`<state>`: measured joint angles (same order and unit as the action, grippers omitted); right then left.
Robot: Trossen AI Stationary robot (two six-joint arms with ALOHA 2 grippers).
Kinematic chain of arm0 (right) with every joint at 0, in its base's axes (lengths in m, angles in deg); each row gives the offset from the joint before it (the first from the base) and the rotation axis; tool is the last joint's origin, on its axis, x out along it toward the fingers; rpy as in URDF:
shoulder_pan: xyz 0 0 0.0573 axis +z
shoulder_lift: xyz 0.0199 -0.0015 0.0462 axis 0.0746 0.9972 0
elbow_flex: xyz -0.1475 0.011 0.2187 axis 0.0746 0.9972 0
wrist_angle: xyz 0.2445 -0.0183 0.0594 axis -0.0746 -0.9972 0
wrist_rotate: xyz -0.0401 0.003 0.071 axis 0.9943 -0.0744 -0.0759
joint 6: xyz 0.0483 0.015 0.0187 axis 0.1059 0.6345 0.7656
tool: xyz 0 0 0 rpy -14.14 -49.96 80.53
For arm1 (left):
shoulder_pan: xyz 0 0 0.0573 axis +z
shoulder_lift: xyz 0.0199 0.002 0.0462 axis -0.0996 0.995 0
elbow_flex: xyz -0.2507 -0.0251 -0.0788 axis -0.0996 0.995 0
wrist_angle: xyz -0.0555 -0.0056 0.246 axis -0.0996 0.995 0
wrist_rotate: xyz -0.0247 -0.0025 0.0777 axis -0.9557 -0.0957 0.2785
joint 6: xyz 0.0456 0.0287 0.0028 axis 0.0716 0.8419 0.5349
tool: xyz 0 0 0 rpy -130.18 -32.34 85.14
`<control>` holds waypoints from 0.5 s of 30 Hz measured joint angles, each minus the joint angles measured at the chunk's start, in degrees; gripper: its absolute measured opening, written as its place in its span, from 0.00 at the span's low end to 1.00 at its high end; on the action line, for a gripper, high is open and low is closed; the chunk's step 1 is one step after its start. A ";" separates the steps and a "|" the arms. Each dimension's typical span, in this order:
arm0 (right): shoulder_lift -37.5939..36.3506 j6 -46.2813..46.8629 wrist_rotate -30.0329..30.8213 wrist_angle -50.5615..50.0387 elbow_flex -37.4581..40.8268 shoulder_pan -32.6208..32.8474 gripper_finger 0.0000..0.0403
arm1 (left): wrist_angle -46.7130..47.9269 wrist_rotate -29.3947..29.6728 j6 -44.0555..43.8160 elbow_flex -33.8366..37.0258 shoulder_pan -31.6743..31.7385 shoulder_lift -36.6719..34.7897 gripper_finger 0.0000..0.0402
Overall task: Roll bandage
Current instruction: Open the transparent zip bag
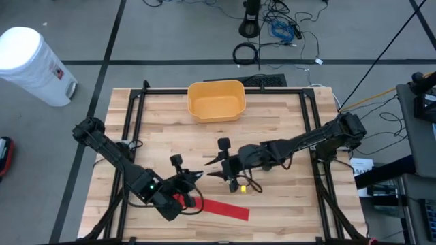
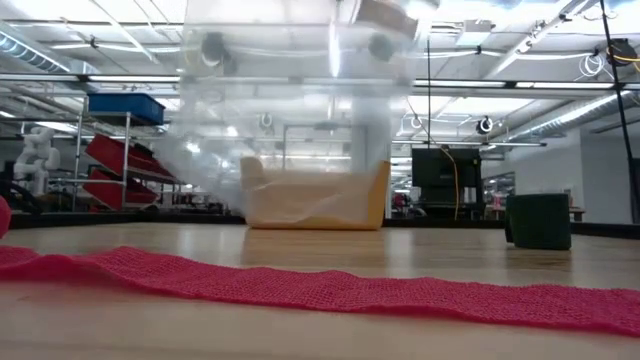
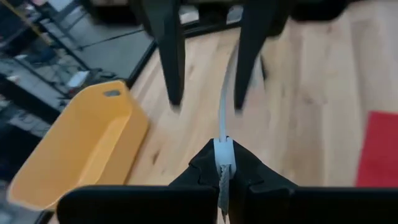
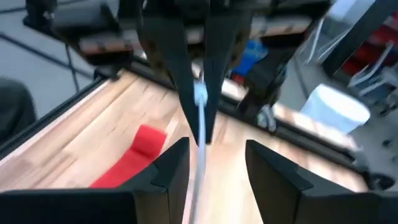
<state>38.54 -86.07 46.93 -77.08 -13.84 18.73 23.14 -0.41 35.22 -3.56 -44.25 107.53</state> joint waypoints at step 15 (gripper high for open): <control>0.14 6.30 0.30 -11.55 -4.56 2.97 0.20 | -0.34 -3.31 4.00 -1.19 0.25 -0.04 0.01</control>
<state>38.68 -79.78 47.24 -88.63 -18.40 21.70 22.80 -3.72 39.22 -4.75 -44.00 107.49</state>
